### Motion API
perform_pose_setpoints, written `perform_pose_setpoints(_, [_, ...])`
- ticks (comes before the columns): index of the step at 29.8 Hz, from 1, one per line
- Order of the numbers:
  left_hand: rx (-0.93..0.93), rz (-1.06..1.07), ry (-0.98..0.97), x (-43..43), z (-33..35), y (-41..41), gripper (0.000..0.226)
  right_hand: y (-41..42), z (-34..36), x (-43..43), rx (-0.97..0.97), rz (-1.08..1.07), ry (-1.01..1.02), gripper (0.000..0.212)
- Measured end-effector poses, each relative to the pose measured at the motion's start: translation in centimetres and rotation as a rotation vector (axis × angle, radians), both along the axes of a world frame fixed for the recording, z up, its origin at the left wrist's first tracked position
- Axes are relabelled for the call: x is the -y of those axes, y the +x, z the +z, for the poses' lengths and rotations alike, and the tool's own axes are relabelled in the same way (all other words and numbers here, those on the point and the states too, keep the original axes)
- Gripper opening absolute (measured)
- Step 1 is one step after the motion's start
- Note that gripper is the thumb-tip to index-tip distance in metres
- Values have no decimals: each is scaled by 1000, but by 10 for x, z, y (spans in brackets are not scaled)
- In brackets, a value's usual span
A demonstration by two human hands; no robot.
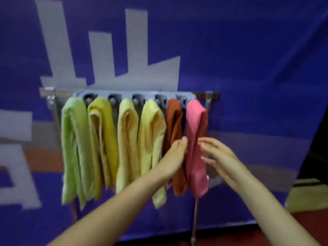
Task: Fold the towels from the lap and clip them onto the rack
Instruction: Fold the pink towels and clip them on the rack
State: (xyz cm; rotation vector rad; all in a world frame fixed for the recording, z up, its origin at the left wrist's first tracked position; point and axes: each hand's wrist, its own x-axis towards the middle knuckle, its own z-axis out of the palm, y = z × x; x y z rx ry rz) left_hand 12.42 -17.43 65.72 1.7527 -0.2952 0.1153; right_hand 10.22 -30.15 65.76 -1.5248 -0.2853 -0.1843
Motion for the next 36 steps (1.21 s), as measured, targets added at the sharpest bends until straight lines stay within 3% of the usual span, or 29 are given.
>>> perform_pose_setpoints(4, [-75, 2, 67, -37, -39, -70, 41, -54, -32, -29, -89, 76, -43, 18])
perform_pose_setpoints(8, [-332, 17, 33, -77, -127, -124, 32, -100, -100, -52, -277, 132, -107, 19])
perform_pose_setpoints(12, [-688, 166, 44, -132, -243, -198, 39, -147, -212, -84, -613, 246, -245, 18])
perform_pose_setpoints(18, [-1010, 249, -73, -174, -371, -265, 40, -193, -350, -119, -1000, 254, -243, 16])
perform_pose_setpoints(28, [-1196, 301, 49, -190, -491, -257, 43, -171, -451, -140, -1227, 244, -250, 14])
perform_pose_setpoints(36, [-1307, 185, 168, -184, -587, -229, 37, -141, -531, -128, -1393, 174, -280, 13])
